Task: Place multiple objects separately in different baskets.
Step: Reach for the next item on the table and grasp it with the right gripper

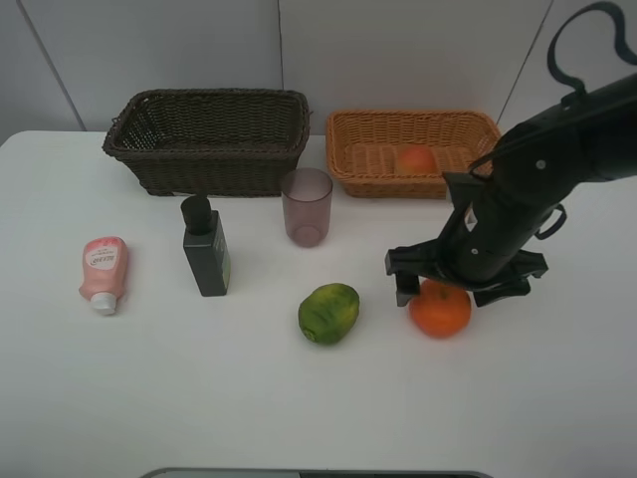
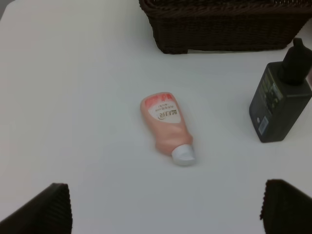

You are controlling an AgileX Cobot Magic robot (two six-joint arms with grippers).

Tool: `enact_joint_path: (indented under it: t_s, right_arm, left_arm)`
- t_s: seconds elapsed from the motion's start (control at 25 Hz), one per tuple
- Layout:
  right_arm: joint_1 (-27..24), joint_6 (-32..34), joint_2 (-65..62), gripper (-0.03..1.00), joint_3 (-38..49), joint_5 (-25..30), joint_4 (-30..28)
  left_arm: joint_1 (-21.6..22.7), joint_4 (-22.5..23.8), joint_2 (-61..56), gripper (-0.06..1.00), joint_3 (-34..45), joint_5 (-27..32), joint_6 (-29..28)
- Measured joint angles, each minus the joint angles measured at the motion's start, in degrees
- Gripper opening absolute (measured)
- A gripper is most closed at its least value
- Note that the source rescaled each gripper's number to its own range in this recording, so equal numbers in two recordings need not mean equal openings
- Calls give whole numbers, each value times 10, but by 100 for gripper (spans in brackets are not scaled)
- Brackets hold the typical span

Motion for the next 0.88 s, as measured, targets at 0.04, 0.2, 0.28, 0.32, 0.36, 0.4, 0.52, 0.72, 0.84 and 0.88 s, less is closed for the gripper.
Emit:
enact_joint_path:
  t_s: [0.04,0.2,0.28,0.32,0.36,0.4,0.52,0.72,0.84,0.88]
  right_arm:
    - [-1,1,5,100,0,-3,-1]
    - [-1,1,25,100,0,-21,-1]
    - [-1,1,32,100,0,-24,-1]
    - [-1,1,37,100,0,-24,-1]
    - [-1,1,41,100,0,-25,-1]
    - [-1,1,46,100,0,-25,-1]
    - [-1,1,55,100,0,-25,-1]
    - [-1,1,58,96,1,-25,-1]
    - [-1,1,58,58,1,-25,-1]
    - [-1,1,58,38,1,-25,-1]
  left_arm:
    - [0,0,0,100,0,0,0]
    - [0,0,0,100,0,0,0]
    - [0,0,0,100,0,0,0]
    - [0,0,0,100,0,0,0]
    - [0,0,0,100,0,0,0]
    - [0,0,0,100,0,0,0]
    - [0,0,0,100,0,0,0]
    - [0,0,0,100,0,0,0]
    - [0,0,0,100,0,0,0]
    - [0,0,0,100,0,0,0]
